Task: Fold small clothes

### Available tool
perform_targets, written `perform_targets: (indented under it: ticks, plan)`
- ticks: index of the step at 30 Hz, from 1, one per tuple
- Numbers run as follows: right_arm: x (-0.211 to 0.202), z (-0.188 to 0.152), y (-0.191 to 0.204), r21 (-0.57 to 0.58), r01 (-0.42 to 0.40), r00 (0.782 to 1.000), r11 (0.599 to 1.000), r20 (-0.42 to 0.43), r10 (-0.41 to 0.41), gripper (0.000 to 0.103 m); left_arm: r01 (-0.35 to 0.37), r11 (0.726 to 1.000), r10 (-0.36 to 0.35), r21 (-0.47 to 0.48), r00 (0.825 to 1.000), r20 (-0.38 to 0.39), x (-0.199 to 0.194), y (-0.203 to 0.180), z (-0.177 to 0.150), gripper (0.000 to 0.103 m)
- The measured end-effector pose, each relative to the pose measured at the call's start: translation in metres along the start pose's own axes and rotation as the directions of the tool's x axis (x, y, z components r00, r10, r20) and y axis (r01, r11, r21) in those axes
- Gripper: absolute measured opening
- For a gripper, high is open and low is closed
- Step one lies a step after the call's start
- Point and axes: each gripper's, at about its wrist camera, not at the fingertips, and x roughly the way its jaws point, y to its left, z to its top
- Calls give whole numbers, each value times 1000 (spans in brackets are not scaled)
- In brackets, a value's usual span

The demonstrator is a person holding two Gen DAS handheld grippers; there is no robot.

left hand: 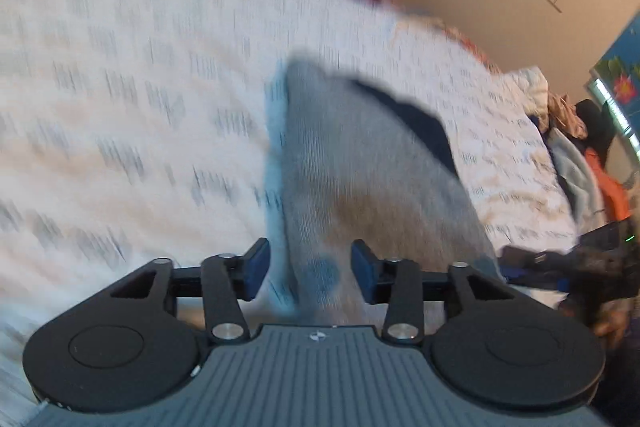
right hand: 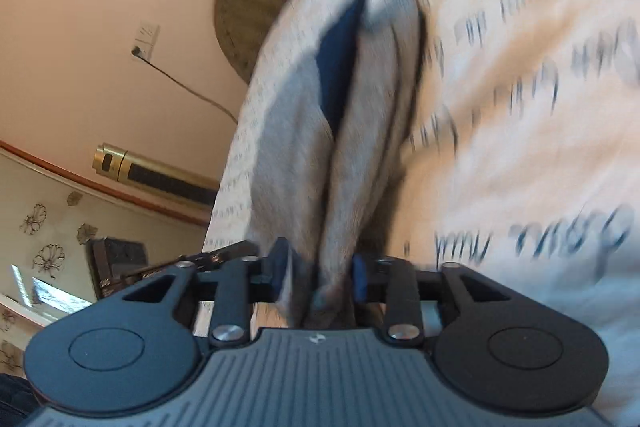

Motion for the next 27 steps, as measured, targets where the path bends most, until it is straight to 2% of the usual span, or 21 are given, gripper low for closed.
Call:
perform_targets:
  ticks: [2,4,6,8,10,11,13,14,15,16,18,19,22,24,27]
  plan:
    - [-17,20,19,-74,71,993,995,102,-63,60,-68,992,53,105,989,140,-15,-21,13,76]
    - [-17,46,41,-153,127,977,980,188,-97,62,-122,976,74,181,965,250,-12,-47,20,83]
    - [1,73,60,-192,162,962,968,251,-111,62,-165,952,89,258,955,281,7,-76,17,83]
    - [29,97,68,-216,150,962,965,256,-92,62,-174,933,89,316,960,265,33,-96,9,81]
    - [68,119,66,-205,170,968,964,218,-124,62,-146,929,87,340,979,183,61,-105,3,81]
    - [87,127,60,-208,203,969,957,184,-165,61,-155,928,111,339,983,146,74,-106,-1,80]
    - [117,132,44,-235,307,950,922,128,-284,59,-183,922,147,341,981,129,90,-104,-10,82]
    - [128,131,34,-251,376,927,892,108,-360,58,-186,917,146,353,980,138,92,-102,-14,83]
    - [131,127,24,-282,394,919,875,122,-375,58,-191,913,149,361,979,141,93,-102,-17,83]
    - [126,123,17,-287,364,931,886,140,-337,58,-192,912,151,364,979,139,93,-101,-18,83]
    - [118,122,5,-205,313,947,927,142,-288,58,-181,919,144,352,981,127,92,-99,-17,83]
    - [117,122,4,-209,308,949,928,136,-284,58,-176,923,142,343,982,122,93,-97,-16,84]
    - [114,126,12,-226,339,940,913,128,-317,58,-179,921,146,345,982,120,94,-97,-14,85]
    - [105,126,26,-207,372,924,905,174,-340,61,-181,921,146,346,982,123,95,-98,-14,85]
    - [91,117,51,-244,324,933,914,241,-266,61,-183,920,147,348,981,126,96,-99,-14,85]
